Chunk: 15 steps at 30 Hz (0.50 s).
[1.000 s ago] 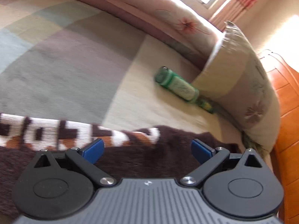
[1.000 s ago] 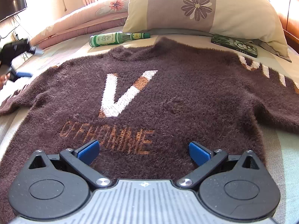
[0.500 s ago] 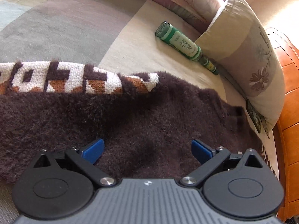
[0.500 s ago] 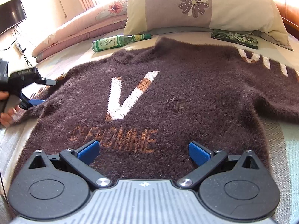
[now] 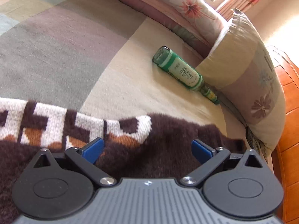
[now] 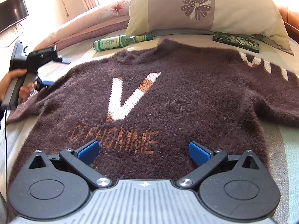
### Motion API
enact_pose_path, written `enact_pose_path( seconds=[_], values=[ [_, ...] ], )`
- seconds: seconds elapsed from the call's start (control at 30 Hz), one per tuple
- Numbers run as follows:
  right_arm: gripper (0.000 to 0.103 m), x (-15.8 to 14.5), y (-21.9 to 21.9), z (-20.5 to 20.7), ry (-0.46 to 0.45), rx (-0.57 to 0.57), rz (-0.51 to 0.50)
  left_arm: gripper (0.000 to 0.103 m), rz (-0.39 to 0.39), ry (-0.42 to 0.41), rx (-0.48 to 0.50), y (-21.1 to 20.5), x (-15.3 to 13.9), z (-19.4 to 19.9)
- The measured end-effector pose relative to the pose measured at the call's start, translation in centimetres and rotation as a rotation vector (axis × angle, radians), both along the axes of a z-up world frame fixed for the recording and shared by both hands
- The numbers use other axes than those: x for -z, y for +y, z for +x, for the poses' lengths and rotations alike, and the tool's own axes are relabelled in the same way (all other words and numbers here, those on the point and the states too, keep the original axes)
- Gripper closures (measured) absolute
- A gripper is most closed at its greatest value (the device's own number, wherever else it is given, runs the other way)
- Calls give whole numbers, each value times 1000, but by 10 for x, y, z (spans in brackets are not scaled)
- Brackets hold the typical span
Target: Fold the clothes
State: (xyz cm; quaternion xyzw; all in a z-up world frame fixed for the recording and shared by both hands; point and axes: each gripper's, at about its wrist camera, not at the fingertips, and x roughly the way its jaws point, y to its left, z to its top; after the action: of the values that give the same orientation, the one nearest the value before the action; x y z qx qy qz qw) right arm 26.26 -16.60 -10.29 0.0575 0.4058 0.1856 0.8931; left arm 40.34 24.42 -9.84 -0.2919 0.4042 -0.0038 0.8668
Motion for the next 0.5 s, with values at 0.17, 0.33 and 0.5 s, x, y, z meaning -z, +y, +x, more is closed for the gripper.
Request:
enact_pose_path(
  seconds=[0.17,0.33,0.5],
  values=[
    [0,3,5,0,1,-7,-25,3,-17,-11,32,1,-9,-1],
    [0,5,9,-1,-13,-12,-59,1,-4,31,12,1,11,22],
    [0,5,5,0,-8,-2,-46,1,97,-4,-15,1,18,47]
  ],
)
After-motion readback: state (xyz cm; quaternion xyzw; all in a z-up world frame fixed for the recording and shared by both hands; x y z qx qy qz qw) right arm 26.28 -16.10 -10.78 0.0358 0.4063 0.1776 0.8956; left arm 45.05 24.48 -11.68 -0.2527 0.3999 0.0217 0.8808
